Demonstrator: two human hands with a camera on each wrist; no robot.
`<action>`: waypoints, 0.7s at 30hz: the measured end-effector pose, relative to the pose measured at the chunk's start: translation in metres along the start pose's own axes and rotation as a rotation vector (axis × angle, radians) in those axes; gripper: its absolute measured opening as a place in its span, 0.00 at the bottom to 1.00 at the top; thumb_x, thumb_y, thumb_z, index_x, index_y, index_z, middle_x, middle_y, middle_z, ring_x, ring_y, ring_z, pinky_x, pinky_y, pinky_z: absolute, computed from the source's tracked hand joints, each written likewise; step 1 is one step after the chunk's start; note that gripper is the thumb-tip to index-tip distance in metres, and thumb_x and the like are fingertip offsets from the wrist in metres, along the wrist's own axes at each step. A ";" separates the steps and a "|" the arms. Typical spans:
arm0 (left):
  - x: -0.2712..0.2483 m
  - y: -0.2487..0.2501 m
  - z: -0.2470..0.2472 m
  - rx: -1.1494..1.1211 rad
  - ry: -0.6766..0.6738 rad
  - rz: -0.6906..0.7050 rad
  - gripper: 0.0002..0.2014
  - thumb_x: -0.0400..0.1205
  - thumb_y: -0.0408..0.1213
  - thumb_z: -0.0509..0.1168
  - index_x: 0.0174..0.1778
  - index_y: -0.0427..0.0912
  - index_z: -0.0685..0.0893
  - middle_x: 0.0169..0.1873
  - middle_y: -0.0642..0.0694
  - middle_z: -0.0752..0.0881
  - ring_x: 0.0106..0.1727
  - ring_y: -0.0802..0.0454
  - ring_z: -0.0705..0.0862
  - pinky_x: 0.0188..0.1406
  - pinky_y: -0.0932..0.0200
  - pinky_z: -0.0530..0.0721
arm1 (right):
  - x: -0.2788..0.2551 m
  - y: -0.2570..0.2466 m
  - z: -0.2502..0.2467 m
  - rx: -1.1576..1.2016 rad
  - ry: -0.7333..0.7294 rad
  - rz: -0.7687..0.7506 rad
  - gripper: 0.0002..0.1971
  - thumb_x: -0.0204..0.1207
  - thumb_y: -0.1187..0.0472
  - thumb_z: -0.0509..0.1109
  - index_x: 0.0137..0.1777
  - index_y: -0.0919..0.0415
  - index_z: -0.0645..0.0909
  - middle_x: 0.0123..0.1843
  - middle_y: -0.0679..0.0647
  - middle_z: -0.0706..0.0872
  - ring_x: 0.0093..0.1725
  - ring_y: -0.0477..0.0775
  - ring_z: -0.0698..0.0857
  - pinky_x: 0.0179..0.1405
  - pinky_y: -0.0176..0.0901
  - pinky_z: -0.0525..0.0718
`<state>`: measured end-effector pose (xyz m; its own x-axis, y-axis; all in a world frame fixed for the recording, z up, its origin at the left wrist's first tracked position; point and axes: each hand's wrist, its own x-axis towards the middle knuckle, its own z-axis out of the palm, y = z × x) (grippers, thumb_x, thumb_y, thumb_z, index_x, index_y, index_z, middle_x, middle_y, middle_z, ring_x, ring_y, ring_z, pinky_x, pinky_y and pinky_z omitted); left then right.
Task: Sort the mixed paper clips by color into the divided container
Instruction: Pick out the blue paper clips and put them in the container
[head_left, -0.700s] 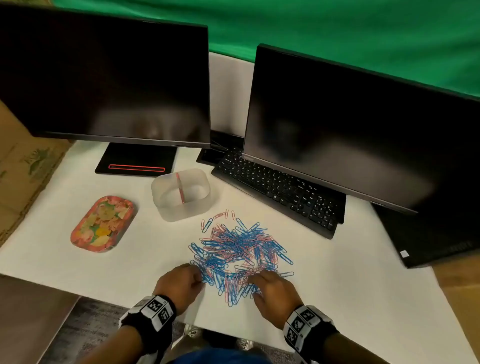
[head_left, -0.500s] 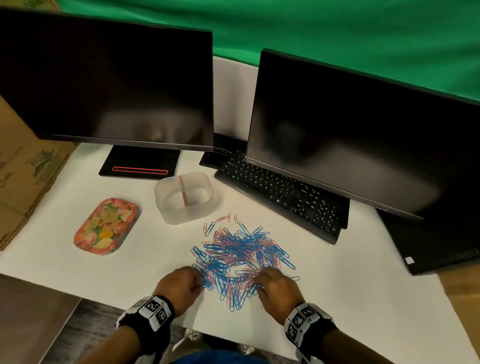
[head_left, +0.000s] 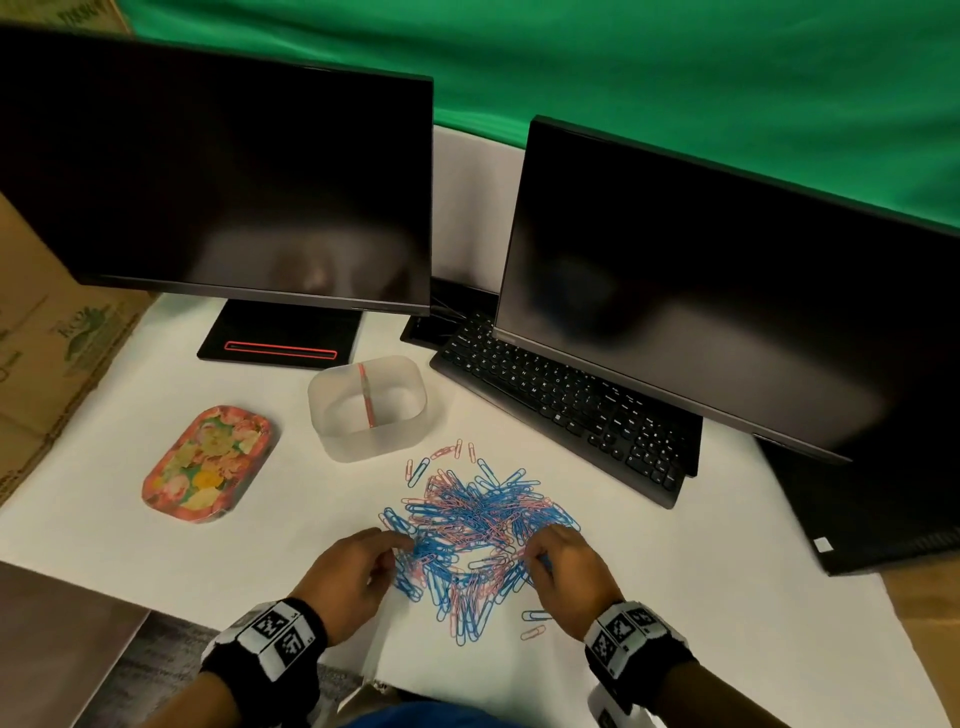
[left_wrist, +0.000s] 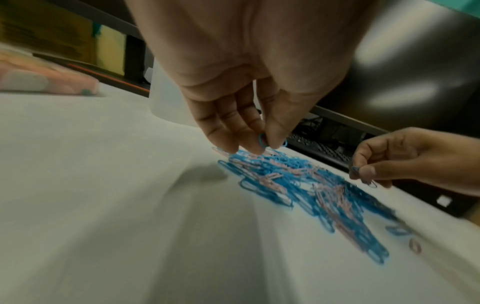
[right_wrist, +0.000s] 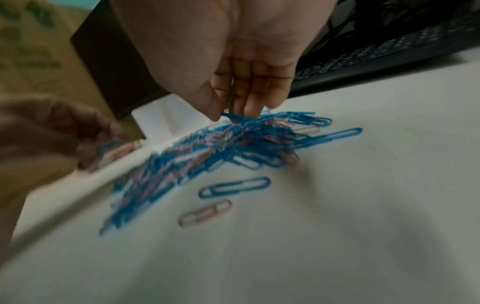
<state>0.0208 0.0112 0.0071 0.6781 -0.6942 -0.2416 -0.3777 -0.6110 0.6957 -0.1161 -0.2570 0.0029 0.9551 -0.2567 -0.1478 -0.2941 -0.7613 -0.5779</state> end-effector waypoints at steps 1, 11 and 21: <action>0.000 0.001 -0.002 -0.037 0.009 -0.003 0.20 0.78 0.28 0.63 0.57 0.60 0.84 0.39 0.58 0.81 0.40 0.59 0.81 0.44 0.70 0.79 | 0.002 -0.001 -0.003 0.159 0.003 0.052 0.04 0.78 0.62 0.67 0.42 0.54 0.80 0.39 0.42 0.85 0.41 0.42 0.82 0.41 0.35 0.81; 0.013 0.011 -0.011 -0.545 0.003 -0.246 0.16 0.73 0.14 0.63 0.48 0.39 0.79 0.44 0.41 0.83 0.35 0.52 0.83 0.42 0.60 0.83 | 0.021 -0.022 -0.033 1.146 -0.133 0.495 0.15 0.79 0.79 0.60 0.58 0.67 0.83 0.35 0.58 0.81 0.36 0.62 0.86 0.34 0.45 0.87; 0.003 0.011 -0.006 -0.236 -0.044 -0.157 0.10 0.74 0.31 0.63 0.40 0.53 0.74 0.28 0.53 0.74 0.28 0.59 0.69 0.33 0.64 0.70 | 0.012 -0.010 -0.013 0.396 -0.210 0.317 0.07 0.76 0.64 0.66 0.39 0.51 0.77 0.35 0.54 0.83 0.28 0.53 0.79 0.28 0.42 0.78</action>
<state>0.0227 0.0045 0.0181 0.6867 -0.6169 -0.3845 -0.1097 -0.6108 0.7842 -0.1017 -0.2601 0.0171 0.8205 -0.2816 -0.4975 -0.5713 -0.3734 -0.7309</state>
